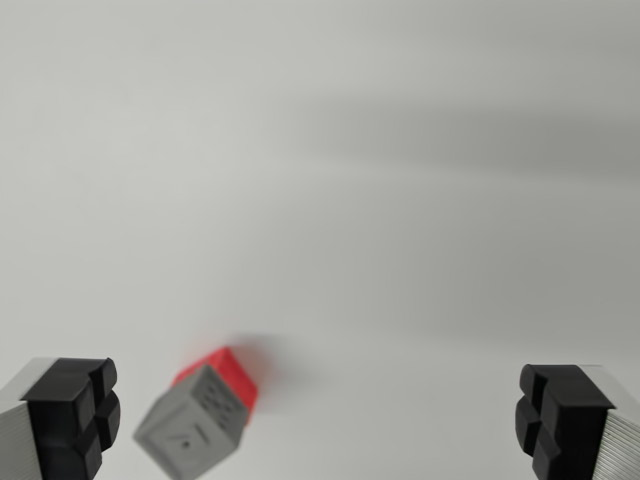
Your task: Destack cube
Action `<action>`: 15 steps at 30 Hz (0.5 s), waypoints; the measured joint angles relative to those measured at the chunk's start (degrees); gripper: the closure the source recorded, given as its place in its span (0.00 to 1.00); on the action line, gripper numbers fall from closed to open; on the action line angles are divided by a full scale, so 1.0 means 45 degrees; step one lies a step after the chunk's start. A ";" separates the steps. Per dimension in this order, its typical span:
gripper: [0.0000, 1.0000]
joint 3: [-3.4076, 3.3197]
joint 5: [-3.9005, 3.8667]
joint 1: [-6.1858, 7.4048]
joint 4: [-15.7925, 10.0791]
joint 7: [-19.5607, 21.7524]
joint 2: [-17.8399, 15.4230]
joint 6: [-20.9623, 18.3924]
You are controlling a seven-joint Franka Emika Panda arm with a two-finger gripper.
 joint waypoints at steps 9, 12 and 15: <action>0.00 0.0110 -0.0023 0.0112 -0.1074 -0.0572 -0.0553 0.0460; 0.00 0.0141 -0.0030 0.0156 -0.1431 -0.0776 -0.0730 0.0611; 0.00 0.0177 -0.0039 0.0223 -0.1862 -0.1009 -0.0953 0.0804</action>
